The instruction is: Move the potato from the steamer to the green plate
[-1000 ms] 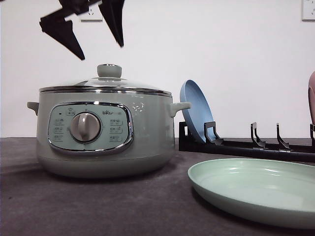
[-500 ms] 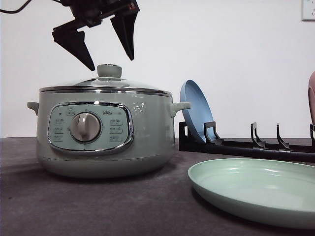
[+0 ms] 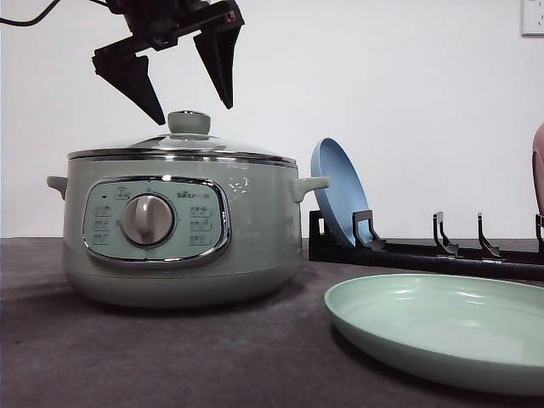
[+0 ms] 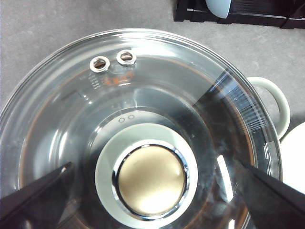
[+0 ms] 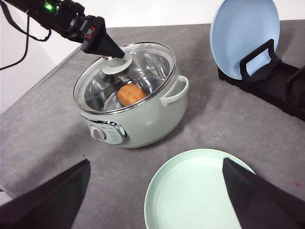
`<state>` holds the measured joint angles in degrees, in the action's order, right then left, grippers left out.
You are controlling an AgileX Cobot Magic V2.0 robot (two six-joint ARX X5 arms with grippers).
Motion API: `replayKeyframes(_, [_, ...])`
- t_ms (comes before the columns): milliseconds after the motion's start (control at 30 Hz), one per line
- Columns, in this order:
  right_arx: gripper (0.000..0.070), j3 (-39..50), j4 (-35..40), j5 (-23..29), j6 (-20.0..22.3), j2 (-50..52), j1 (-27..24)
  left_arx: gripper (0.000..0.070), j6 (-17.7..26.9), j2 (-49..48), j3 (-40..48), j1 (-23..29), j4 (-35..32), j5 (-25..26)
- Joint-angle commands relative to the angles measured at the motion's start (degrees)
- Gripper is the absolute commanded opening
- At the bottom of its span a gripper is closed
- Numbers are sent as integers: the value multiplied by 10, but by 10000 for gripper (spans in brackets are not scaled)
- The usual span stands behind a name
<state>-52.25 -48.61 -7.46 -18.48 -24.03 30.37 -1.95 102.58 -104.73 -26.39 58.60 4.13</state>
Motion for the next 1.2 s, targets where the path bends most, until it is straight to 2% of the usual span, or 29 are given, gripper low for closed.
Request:
replayKeyframes(0, [560,-8,3,2,-6,-2,3,700,8,18,-16,-4,-2,-4])
replayKeyframes(233, [560,-8,1,2,-6,-2,3,698,0,29,-16,-5,4,-4])
replayKeyframes(500, [560,-8,1,2,-6,-2,3,447,0,35,-16,-7,5,-17])
replayKeyframes(633, [560,-8,1,2,-5,-2,3,375,-2,35,-16,-7,15,-34])
replayKeyframes(800, [560,-8,1,4,-4,-2,3,229,-2,35,-16,-7,17,-34])
replayKeyframes(967, [560,-8,1,4,-4,-2,3,201,-2,35,-16,-7,14,-34])
replayKeyframes(1100, [560,-8,1,4,-4,-2,3,13,-2,35,-16,-7,15,-34])
replayKeyframes(1167, [560,-8,1,4,-4,-2,3,0,-2,35,-16,-7,15,-34])
